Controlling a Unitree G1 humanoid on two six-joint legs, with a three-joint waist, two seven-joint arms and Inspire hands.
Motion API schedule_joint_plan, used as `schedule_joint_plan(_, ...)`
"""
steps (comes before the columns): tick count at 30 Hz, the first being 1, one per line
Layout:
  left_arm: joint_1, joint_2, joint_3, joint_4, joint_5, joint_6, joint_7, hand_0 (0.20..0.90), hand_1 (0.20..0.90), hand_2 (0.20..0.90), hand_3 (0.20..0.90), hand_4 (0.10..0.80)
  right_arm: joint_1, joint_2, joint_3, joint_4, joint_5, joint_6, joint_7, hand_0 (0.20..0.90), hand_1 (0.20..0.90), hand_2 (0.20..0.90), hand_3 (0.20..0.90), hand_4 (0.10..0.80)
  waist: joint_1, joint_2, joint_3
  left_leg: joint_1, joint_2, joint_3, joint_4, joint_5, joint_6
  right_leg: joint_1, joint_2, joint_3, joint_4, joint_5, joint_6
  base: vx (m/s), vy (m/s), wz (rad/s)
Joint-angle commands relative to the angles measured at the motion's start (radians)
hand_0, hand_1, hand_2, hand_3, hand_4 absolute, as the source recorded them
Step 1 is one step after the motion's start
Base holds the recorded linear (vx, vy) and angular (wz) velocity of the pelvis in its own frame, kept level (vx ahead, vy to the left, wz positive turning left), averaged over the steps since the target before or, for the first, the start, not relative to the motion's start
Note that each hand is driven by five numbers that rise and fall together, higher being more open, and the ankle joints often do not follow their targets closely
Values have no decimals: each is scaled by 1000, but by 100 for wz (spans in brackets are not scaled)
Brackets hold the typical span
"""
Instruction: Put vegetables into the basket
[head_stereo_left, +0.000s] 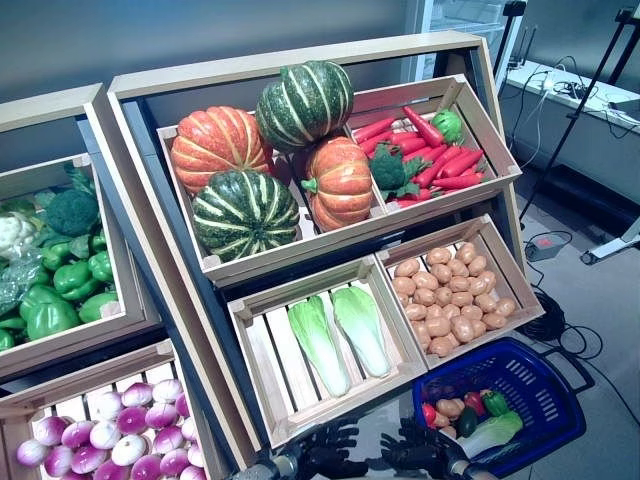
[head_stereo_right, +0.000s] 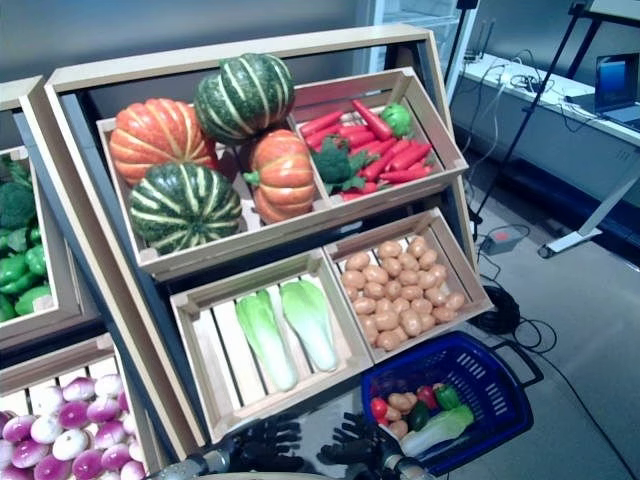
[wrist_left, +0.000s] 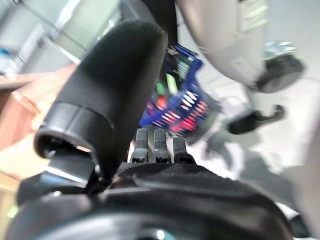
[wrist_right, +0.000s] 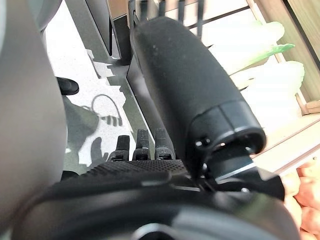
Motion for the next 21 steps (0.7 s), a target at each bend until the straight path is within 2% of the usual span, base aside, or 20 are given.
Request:
schedule_joint_plan(1,-84,-18,27,-111,-153,-128,-68,900,900,900,900,800,-58,-1,15,-9,-8,-32,-23,900,900,900,900,800,8,-13,25,-18,-148,-6,8,-24,94,19,109,-32,5,10,-92,0,0,0)
schedule_joint_plan(2,-78,-3,44,-212,-229,-111,-73,900,900,900,900,800,-52,-7,8,-20,-2,-26,-27,900,900,900,900,800,13,-10,26,-21,-148,-12,8,-23,93,17,109,-34,5,9,-93,0,0,0)
schedule_joint_plan(5,-68,5,73,-283,-364,-80,-76,900,900,900,900,800,-43,-11,1,-31,-2,-19,-29,900,900,900,900,800,16,-7,28,-23,-149,-16,8,-21,93,16,109,-35,5,10,-94,0,0,0)
schedule_joint_plan(6,-60,5,123,-342,-439,-59,-81,900,900,900,900,800,-27,-16,-3,-53,0,-7,-33,900,900,900,900,800,21,-8,30,-23,-151,-22,8,-20,93,18,107,-39,5,9,-96,0,0,0)
schedule_joint_plan(8,-60,-2,180,-383,-492,-68,-46,900,900,900,900,800,-15,-11,-9,-72,-1,11,-46,900,900,900,900,800,25,-11,31,-23,-153,-26,8,-17,91,21,106,-44,5,11,-99,62,-30,4)
schedule_joint_plan(10,-64,-3,196,-390,-486,-78,-24,900,900,900,900,800,-11,-10,-10,-75,0,15,-47,900,900,900,900,800,24,-11,33,-22,-153,-27,8,-16,91,23,104,-46,5,11,-100,78,-21,9)
schedule_joint_plan(11,-82,5,217,-394,-343,-145,152,900,900,900,900,800,0,-5,-9,-80,2,18,-54,900,900,900,900,800,22,-10,34,-22,-153,-27,8,-14,90,25,103,-48,5,12,-100,92,-19,11)
schedule_joint_plan(12,-84,5,218,-395,-332,-147,167,900,900,900,900,800,1,-5,-9,-81,1,18,-55,900,900,900,900,800,22,-9,34,-22,-153,-27,8,-14,89,25,103,-49,5,12,-100,101,-14,12)
schedule_joint_plan(13,-94,11,223,-392,-263,-163,236,900,900,900,900,800,5,-4,-6,-83,3,18,-59,900,900,900,900,800,20,-7,35,-22,-153,-26,8,-13,89,25,102,-49,5,12,-100,85,12,7)
schedule_joint_plan(14,-133,40,218,-384,36,-198,511,900,900,900,900,800,19,-6,4,-99,10,13,-71,900,900,900,900,800,9,1,42,-28,-154,-22,8,-9,88,19,100,-49,5,14,-100,86,16,5)
schedule_joint_plan(15,-139,43,216,-385,71,-196,550,900,900,900,900,800,20,-8,5,-103,11,13,-73,900,900,900,900,800,7,2,43,-29,-154,-21,8,-8,88,17,100,-48,5,14,-100,51,64,2)
schedule_joint_plan(16,-185,70,197,-377,312,-165,775,900,900,900,900,800,20,-19,15,-123,28,3,-84,900,900,900,900,800,-5,13,54,-48,-155,-15,8,-2,88,-4,99,-42,5,18,-101,-8,61,-2)
schedule_joint_plan(17,-193,73,193,-376,341,-160,810,900,900,900,900,800,19,-21,17,-127,30,2,-85,900,900,900,900,800,-6,15,55,-51,-155,-14,8,-1,88,-8,99,-41,6,18,-101,-79,118,-6)
schedule_joint_plan(18,-260,98,159,-360,533,-78,980,900,900,900,900,800,5,-41,30,-150,51,-13,-90,900,900,900,900,800,-22,27,77,-79,-155,-5,8,8,90,-48,98,-31,18,22,-103,-90,78,-6)
schedule_joint_plan(19,-272,101,153,-356,559,-70,1008,900,900,900,900,800,2,-43,31,-152,55,-17,-89,900,900,900,900,800,-25,28,80,-84,-155,-4,8,9,90,-55,98,-30,20,23,-103,-178,100,-1)
schedule_joint_plan(21,-361,139,105,-338,709,16,1137,900,900,900,900,800,-33,-66,49,-170,88,-39,-87,900,900,900,900,800,-42,35,120,-120,-154,5,8,22,90,-107,99,-17,38,27,-105,-258,74,-1)
